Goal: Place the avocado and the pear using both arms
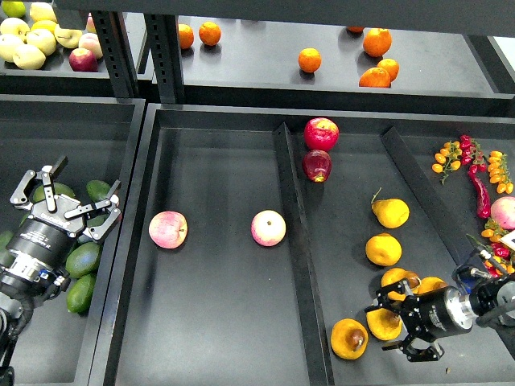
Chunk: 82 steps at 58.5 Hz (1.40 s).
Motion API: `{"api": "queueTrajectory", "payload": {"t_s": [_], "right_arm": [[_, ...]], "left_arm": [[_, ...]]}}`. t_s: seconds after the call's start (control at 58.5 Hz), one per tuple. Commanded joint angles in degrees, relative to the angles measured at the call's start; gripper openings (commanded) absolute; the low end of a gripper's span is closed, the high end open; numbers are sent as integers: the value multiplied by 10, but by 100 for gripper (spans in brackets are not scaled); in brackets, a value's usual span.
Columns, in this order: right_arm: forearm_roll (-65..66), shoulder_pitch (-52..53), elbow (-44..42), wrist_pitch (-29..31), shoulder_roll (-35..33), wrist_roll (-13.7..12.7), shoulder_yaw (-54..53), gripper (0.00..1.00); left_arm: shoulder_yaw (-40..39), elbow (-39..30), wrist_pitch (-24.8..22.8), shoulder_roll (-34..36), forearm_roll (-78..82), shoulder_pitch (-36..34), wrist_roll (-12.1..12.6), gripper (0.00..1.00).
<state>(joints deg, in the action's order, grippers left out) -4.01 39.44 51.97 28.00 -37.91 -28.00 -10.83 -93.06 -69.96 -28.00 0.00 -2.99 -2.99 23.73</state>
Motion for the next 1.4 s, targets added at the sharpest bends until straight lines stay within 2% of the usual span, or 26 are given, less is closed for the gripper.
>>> {"api": "queueTrajectory", "payload": {"t_s": [0.0,0.222,0.256,0.513,0.598,0.718,0.821,1.026,1.248,1.385], "right_arm": [[-32,-4,0,0,-2,0,-58,99],[-57,-9,-35,0,3,0,-138,99],[-80,-18,-49,0,8,0,-189,99],[-115,-63,-92,0,53,0,-298,99],[-120,-86,-108,0,94,0,-353,99],[-119,-130,-122,0,171,0,-471,99],[-118,-162,-119,0,250,0,-571,99],[-117,-178,-122,0,379,0,-706,99],[-115,-188,-122,0,379,1,-781,99],[-98,-191,-127,0,379,58,-779,99]], "left_arm": [[1,-1,0,0,0,0,0,100],[4,-2,0,0,0,1,-1,100],[7,-3,0,0,0,5,-1,100],[10,-3,0,0,0,9,-8,100],[10,-5,0,0,0,9,-27,100],[10,-8,0,0,0,9,-90,100],[9,-4,0,0,1,9,-124,100],[19,0,0,0,1,9,-127,100],[29,-1,0,0,1,9,-127,100],[46,-3,0,0,1,9,-126,100]]}}
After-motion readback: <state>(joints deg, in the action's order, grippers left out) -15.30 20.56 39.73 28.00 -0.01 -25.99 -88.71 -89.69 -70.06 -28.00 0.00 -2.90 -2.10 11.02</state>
